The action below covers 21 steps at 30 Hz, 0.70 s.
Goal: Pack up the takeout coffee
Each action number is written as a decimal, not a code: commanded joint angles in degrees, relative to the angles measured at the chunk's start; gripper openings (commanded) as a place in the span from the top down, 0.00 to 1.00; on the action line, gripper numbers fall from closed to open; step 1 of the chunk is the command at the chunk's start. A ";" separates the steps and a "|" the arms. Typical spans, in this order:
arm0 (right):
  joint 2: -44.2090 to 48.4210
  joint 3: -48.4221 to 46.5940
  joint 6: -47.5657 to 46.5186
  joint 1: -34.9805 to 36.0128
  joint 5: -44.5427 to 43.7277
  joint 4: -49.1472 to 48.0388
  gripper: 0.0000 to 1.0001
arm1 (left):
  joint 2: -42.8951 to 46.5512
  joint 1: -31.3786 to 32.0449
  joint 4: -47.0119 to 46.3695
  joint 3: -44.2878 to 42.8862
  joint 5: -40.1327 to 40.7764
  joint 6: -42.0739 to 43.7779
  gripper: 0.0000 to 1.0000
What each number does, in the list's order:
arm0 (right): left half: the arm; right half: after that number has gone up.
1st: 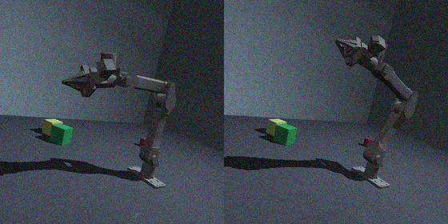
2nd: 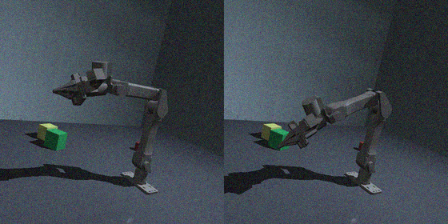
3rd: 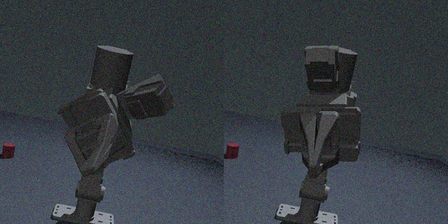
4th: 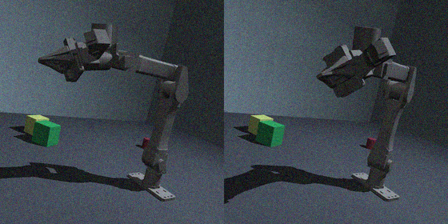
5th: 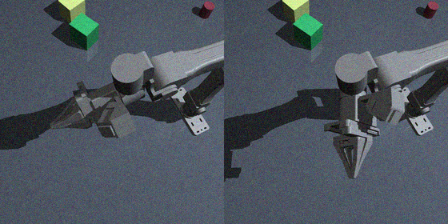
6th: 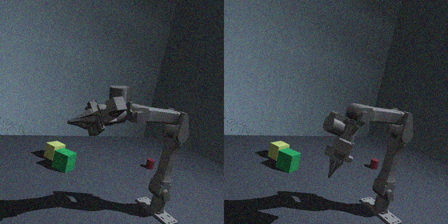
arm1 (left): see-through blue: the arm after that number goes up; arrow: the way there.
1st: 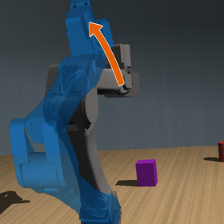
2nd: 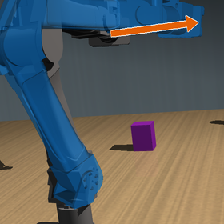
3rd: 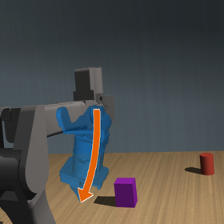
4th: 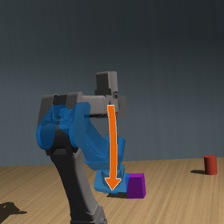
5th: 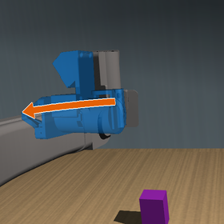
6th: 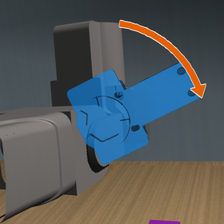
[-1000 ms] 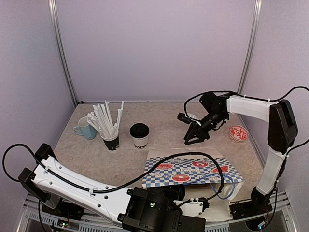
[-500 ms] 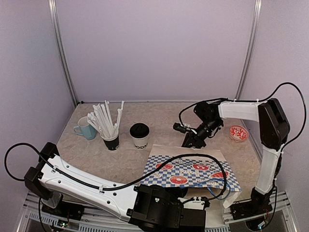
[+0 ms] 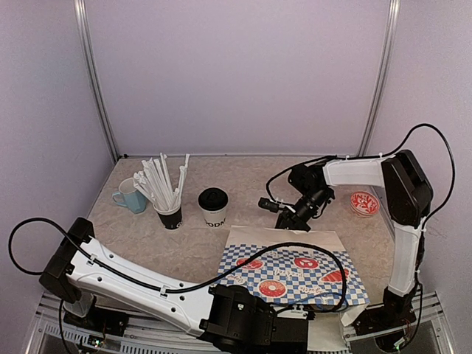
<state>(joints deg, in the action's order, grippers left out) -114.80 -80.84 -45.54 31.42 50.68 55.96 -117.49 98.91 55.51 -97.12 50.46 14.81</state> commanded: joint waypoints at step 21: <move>-3.91 -3.01 -0.44 3.72 3.99 5.32 0.69 | 1.51 -2.41 2.16 -1.11 -6.05 -0.44 0.63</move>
<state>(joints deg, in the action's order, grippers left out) -117.67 -82.32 -45.60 33.71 52.97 59.33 -116.95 97.14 54.43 -96.79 47.11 16.27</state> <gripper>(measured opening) 0.306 0.713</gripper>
